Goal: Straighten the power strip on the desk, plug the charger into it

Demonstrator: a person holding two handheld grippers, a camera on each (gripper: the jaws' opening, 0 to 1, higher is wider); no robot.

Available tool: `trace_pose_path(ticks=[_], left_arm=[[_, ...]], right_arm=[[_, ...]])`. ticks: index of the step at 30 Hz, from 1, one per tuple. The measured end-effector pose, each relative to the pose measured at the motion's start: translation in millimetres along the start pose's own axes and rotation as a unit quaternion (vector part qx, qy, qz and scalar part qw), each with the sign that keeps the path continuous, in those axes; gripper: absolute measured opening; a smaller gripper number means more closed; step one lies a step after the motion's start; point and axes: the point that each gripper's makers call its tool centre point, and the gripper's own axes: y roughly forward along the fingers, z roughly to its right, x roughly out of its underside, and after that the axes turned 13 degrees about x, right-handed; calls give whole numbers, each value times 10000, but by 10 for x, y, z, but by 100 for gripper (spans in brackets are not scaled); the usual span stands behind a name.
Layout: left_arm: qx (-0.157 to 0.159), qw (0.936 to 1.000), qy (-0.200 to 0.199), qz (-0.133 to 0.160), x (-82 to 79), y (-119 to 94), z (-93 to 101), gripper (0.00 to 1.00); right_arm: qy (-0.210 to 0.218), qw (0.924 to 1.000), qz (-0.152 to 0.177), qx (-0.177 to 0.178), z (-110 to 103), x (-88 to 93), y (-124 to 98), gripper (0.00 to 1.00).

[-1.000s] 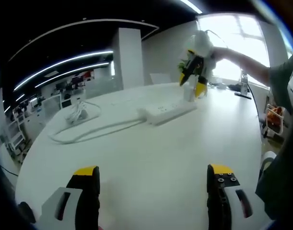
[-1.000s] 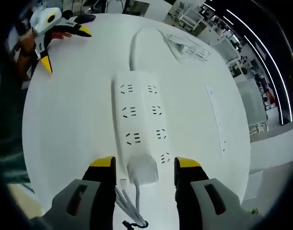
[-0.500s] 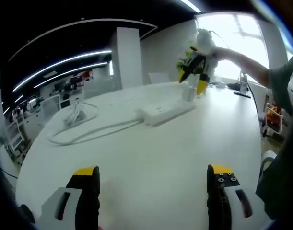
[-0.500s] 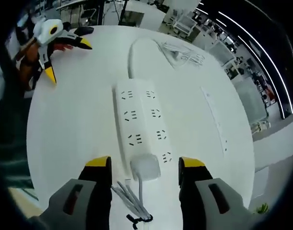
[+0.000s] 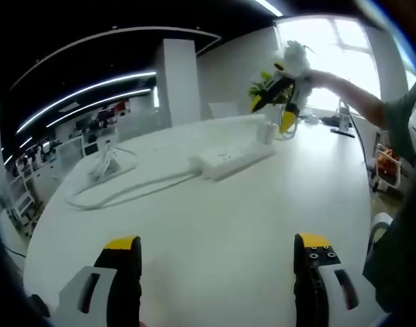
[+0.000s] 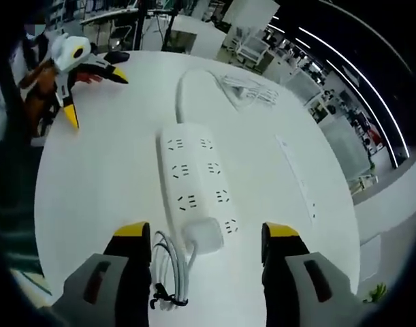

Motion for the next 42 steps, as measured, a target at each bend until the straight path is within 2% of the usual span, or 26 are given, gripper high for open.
trace_pose_path(ticks=[7, 9, 14, 22, 27, 33, 42], left_arm=[[-24, 10000, 19, -13, -15, -13, 14, 96], [-19, 10000, 25, -23, -16, -10, 22, 96], [-4, 10000, 36, -36, -23, 0, 43, 96], [-13, 10000, 49, -46, -37, -6, 54, 96], [-16, 10000, 54, -40, -42, -20, 58, 96], [-73, 10000, 0, -62, -5, -61, 28, 96], [-52, 10000, 38, -66, -37, -49, 56, 96]], right_arm=[[109, 9998, 148, 87, 8, -4, -42, 69], [168, 9988, 381, 274, 65, -70, -64, 66], [345, 9975, 552, 286, 98, -100, -119, 71], [517, 9958, 688, 325, 91, -77, -172, 75], [617, 9918, 952, 596, 170, -113, -248, 77], [874, 9882, 1099, 618, 173, -70, -317, 79], [989, 9856, 1196, 677, 148, -2, -324, 85]])
